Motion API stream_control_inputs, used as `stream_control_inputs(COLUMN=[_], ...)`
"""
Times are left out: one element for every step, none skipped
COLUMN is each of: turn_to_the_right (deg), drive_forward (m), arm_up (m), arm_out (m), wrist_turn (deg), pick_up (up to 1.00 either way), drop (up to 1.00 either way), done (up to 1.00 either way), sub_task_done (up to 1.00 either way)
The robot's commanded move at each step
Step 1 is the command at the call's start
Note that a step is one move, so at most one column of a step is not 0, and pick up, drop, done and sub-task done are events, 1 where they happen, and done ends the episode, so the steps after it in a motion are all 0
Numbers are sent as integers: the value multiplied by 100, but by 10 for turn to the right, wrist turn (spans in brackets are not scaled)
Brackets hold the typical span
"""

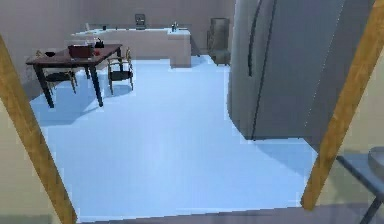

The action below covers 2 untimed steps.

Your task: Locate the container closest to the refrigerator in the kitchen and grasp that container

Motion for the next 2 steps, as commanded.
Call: stream_control_inputs(turn_to_the_right=[0, 180], drive_forward=[100, 0], arm_up=[0, 0], arm_out=[0, 0], wrist_turn=[0, 0], pick_up=[0, 0], drop=[0, 0], done=[0, 0], sub_task_done=[0, 0])
